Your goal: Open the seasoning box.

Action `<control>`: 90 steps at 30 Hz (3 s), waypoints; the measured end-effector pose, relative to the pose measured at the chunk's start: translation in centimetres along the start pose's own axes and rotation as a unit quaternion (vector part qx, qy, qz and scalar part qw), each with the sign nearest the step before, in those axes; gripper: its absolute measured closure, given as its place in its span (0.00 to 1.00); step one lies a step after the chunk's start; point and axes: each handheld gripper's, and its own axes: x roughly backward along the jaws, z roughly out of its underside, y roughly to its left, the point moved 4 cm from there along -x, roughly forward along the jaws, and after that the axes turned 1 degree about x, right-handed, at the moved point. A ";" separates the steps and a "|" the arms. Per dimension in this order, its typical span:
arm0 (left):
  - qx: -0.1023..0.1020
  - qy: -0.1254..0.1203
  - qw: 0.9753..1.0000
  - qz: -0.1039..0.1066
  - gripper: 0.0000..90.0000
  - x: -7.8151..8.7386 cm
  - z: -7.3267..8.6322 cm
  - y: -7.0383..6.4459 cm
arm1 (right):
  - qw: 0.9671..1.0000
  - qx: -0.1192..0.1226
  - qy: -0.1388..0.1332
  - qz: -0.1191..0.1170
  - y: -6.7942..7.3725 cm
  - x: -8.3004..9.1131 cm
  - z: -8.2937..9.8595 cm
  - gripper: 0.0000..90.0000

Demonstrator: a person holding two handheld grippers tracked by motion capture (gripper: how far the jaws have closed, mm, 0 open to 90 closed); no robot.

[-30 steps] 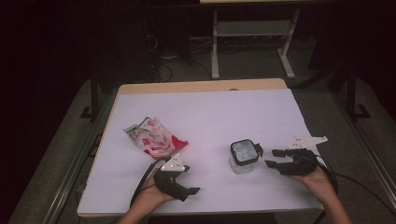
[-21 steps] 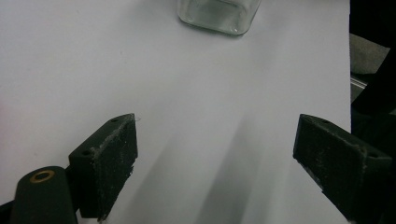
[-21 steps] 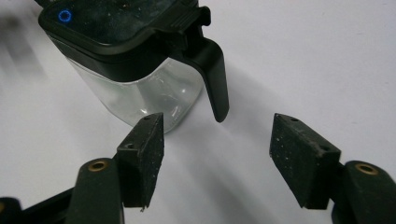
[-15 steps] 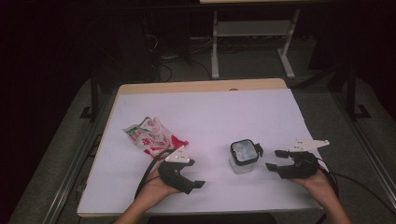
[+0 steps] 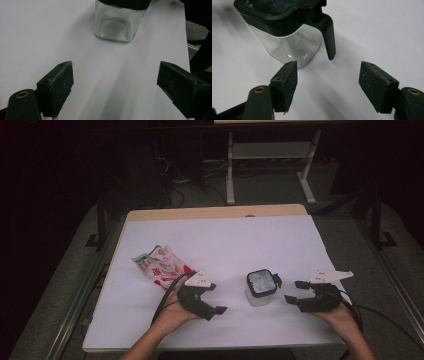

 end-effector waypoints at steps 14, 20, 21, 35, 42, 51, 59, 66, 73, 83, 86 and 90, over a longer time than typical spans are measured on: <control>-0.027 -0.002 0.999 0.017 0.14 -2.3 -3.1 0.1 | 1.000 0.001 0.005 0.001 0.0 -0.1 0.2 0.34; -0.027 -0.001 0.999 0.028 0.13 -3.3 -4.0 0.2 | 1.000 -0.001 0.007 0.002 -0.1 -0.2 0.2 0.34; -0.030 -0.003 0.999 0.027 0.13 -3.5 -4.2 0.2 | 1.000 -0.001 0.005 0.001 -0.2 -0.2 0.2 0.34; -0.055 -0.007 0.998 0.040 0.13 -5.8 -6.0 -0.1 | 1.000 -0.003 0.000 0.006 -0.4 -0.1 0.3 0.33; -0.051 -0.015 0.997 0.049 0.15 -6.4 -6.1 -0.1 | 1.000 -0.002 0.005 0.008 -0.4 -0.3 0.5 0.33; -0.054 -0.014 0.997 0.056 0.19 -6.8 -6.3 -0.3 | 1.000 -0.003 0.002 0.012 -0.4 -0.3 0.4 0.33; -0.062 -0.010 0.997 0.046 0.19 -6.7 -6.4 -0.4 | 1.000 -0.003 0.004 0.013 -0.5 -0.3 0.5 0.34; -0.069 -0.012 0.997 0.038 0.19 -6.2 -6.7 -0.6 | 1.000 -0.005 0.004 0.016 -0.6 -0.4 0.5 0.33; -0.069 -0.009 0.997 0.037 0.20 -6.2 -6.7 -0.6 | 1.000 -0.002 -0.002 0.018 -0.7 -0.3 0.5 0.33; -0.066 -0.010 0.997 0.033 0.20 -6.2 -6.8 -0.8 | 1.000 -0.006 -0.001 0.017 -0.7 -0.3 0.5 0.33; -0.069 -0.012 0.997 0.031 0.20 -6.0 -6.8 -0.8 | 1.000 -0.005 -0.004 0.017 -0.8 -0.3 0.5 0.33; -0.071 -0.014 0.997 0.030 0.20 -5.9 -6.9 -0.8 | 1.000 -0.010 -0.002 0.017 -0.8 -0.3 0.5 0.33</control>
